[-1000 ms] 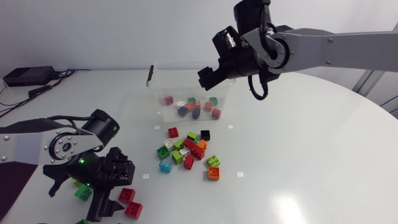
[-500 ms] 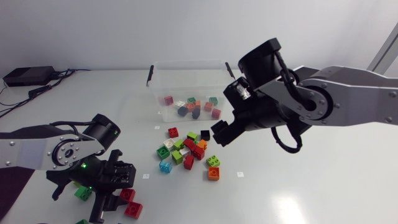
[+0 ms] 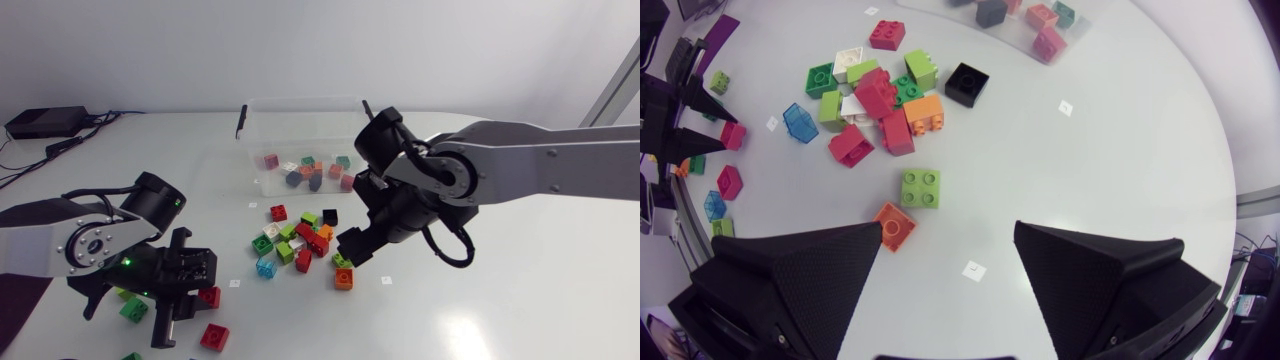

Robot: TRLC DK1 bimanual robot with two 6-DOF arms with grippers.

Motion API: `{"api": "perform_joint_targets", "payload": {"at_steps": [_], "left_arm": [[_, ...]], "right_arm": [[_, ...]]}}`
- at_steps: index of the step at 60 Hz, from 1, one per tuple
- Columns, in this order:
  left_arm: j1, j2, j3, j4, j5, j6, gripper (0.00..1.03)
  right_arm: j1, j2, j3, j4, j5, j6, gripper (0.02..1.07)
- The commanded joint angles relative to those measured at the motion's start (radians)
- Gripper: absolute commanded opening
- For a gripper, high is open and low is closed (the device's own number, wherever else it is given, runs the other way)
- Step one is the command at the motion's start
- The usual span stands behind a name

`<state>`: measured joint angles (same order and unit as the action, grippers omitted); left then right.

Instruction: Place the duplo bricks in the container

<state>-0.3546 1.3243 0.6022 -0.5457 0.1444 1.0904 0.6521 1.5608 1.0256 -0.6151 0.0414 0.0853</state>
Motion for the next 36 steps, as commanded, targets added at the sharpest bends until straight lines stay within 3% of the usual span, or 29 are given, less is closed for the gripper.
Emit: {"api": "perform_joint_targets", "payload": {"at_steps": [1, 20, 29, 36], "left_arm": [[0.009, -0.028, 0.011, 0.006, 0.001, -0.04, 0.18], [0.008, -0.063, 0.036, 0.023, 0.006, -0.087, 0.18], [0.009, -0.082, 0.042, 0.023, 0.006, -0.098, 0.18], [0.009, -0.091, 0.045, 0.023, 0.006, -0.106, 0.18]], "right_arm": [[0.02, 0.036, 0.041, -0.026, 0.002, 0.085, 0.97], [0.021, 0.153, 0.16, -0.137, 0.003, 0.384, 0.93], [0.047, 0.294, 0.297, -0.302, 0.031, 0.542, 0.93], [0.083, 0.351, 0.324, -0.305, 0.037, 0.593, 0.93]]}}
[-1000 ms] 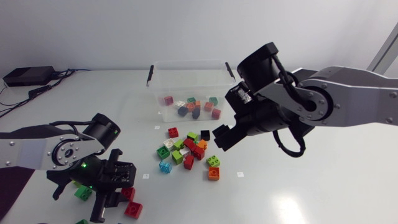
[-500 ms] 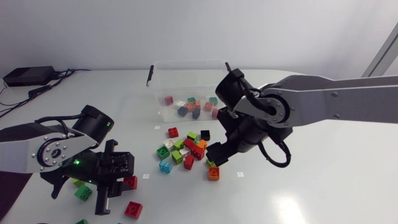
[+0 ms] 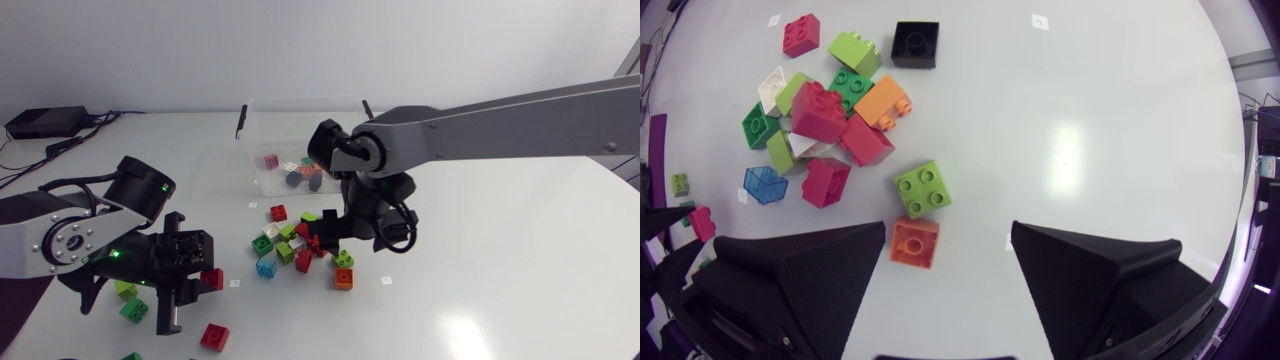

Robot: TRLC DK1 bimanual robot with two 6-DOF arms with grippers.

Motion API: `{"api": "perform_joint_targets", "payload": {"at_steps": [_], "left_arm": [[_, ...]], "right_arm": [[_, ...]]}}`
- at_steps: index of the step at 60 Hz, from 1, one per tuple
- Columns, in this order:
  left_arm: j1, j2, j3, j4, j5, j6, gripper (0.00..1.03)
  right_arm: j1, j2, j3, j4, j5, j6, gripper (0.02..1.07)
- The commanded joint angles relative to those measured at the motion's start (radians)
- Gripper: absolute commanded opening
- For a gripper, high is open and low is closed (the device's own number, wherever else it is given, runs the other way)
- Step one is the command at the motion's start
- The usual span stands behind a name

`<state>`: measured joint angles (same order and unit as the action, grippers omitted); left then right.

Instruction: Place the duplo bricks in the container

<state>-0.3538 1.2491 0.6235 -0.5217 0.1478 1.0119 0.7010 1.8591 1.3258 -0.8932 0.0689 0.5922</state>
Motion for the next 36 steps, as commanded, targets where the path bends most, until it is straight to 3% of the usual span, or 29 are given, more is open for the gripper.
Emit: {"api": "perform_joint_targets", "payload": {"at_steps": [1, 18, 26, 36], "left_arm": [[0.009, -0.016, 0.024, -0.001, 0.003, -0.027, 0.18], [0.032, -0.04, 0.085, 0.032, 0.004, -0.09, 0.18], [0.038, -0.042, 0.145, 0.046, 0.007, -0.127, 0.18], [0.042, -0.036, 0.208, 0.086, 0.013, -0.196, 0.18]], "right_arm": [[0.04, 0.055, 0.026, -0.024, 0.009, 0.089, 0.93], [0.046, 0.08, 0.001, 0.04, -0.069, 0.133, 0.92], [0.041, 0.098, -0.027, 0.06, -0.07, 0.143, 0.82], [0.04, 0.106, -0.057, 0.073, -0.07, 0.144, 0.81]]}}
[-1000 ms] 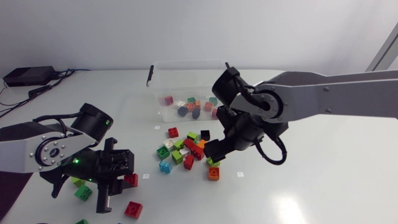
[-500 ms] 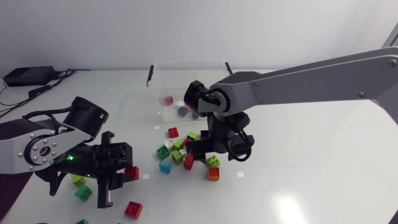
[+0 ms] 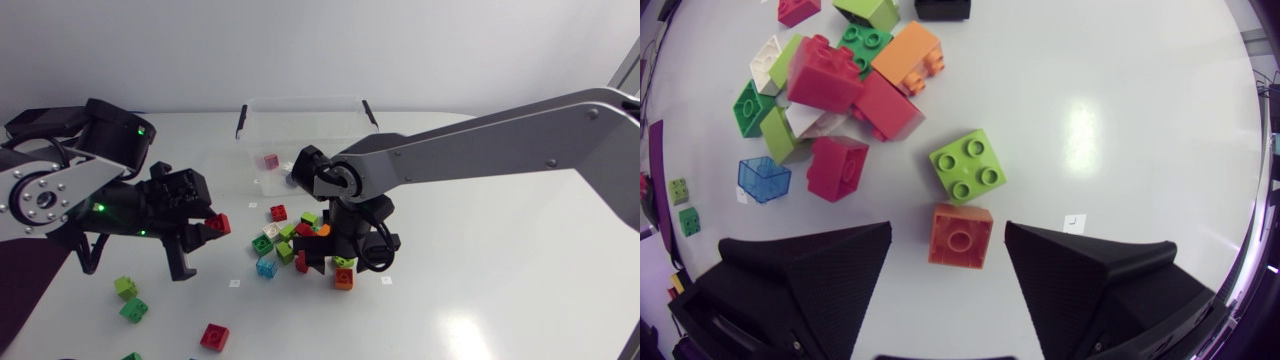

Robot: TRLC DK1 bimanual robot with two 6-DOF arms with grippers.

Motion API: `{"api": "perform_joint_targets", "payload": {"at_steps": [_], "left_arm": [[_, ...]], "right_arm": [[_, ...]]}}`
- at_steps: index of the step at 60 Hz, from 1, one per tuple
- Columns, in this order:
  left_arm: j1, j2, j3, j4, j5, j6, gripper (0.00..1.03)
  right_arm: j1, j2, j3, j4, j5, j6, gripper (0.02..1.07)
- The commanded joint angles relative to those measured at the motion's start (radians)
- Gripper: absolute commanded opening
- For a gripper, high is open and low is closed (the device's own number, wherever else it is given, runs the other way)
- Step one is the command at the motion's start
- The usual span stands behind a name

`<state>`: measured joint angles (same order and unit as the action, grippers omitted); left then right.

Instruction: Place the duplo bricks in the container

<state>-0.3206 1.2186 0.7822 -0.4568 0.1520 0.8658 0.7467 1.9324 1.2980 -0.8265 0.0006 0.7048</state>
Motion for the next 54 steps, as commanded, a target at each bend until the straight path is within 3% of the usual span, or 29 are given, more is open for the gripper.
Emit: {"api": "perform_joint_targets", "payload": {"at_steps": [1, 8, 15, 30, 41, 54], "left_arm": [[0.011, -0.002, 0.058, 0.023, 0.009, -0.053, 0.18], [0.014, 0.007, 0.109, 0.043, 0.011, -0.09, 0.18], [0.011, 0.029, 0.16, 0.058, 0.014, -0.136, 0.18], [0.005, 0.093, 0.226, 0.159, 0.014, -0.237, 0.18], [0.002, 0.131, 0.269, 0.184, 0.012, -0.272, 0.18], [0.011, 0.211, 0.367, 0.237, 0.009, -0.369, 0.18]], "right_arm": [[-0.006, 0.034, -0.031, 0.006, -0.002, 0.03, 0.81], [-0.007, 0.054, -0.042, 0.009, -0.002, 0.03, 0.8], [-0.009, 0.062, -0.065, 0.058, 0.009, 0.019, 0.63], [-0.009, 0.025, -0.12, 0.109, 0.065, 0.001, 0.47], [-0.013, -0.049, -0.17, 0.145, 0.104, -0.01, 0.38], [-0.041, -0.13, -0.192, 0.147, 0.107, -0.053, 0.38]]}}
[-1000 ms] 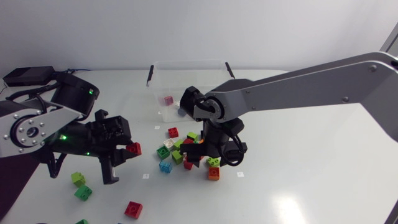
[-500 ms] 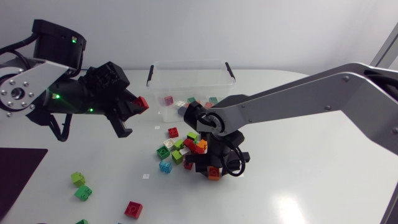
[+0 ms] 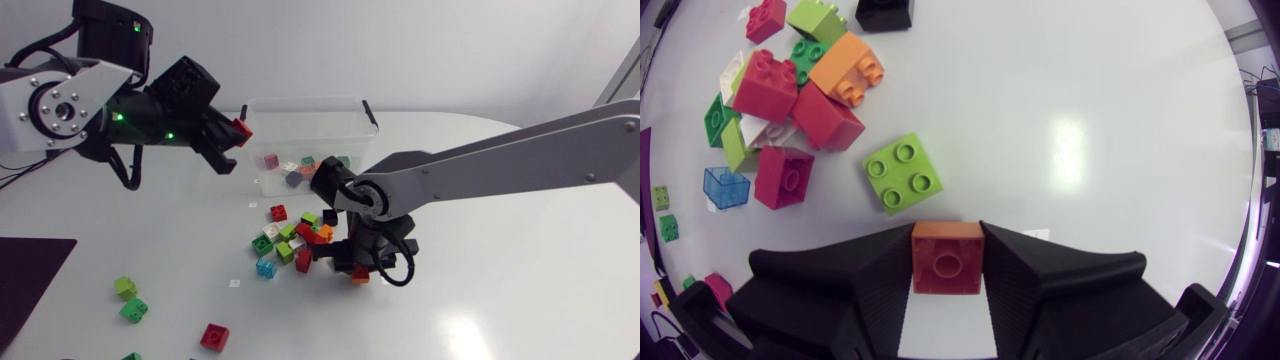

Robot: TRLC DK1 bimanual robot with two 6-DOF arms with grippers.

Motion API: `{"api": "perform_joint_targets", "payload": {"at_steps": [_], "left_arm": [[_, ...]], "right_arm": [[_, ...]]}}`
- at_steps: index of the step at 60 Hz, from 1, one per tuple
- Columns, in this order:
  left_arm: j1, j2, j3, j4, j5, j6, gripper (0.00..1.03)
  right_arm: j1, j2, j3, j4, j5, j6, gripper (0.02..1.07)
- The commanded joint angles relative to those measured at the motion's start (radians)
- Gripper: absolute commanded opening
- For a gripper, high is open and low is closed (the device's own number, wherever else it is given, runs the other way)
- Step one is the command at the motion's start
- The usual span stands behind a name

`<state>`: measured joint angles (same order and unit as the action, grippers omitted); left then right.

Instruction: Place the duplo bricks in the container

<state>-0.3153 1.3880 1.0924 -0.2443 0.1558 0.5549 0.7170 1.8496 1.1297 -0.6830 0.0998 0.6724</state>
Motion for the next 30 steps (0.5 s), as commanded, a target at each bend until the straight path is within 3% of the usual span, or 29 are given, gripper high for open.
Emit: {"api": "perform_joint_targets", "payload": {"at_steps": [1, 25, 30], "left_arm": [[0.004, 0.048, 0.06, 0.027, 0.005, -0.061, 0.18], [-0.021, 0.243, 0.184, 0.204, -0.048, -0.251, 0.18], [-0.027, 0.284, 0.21, 0.212, -0.079, -0.271, 0.3]], "right_arm": [[-0.013, -0.053, -0.024, 0.003, 0.009, -0.025, 0.38], [-0.137, -0.191, 0.061, 0.063, -0.023, -0.267, 0.38], [-0.163, -0.194, 0.093, 0.069, -0.051, -0.309, 0.38]]}}
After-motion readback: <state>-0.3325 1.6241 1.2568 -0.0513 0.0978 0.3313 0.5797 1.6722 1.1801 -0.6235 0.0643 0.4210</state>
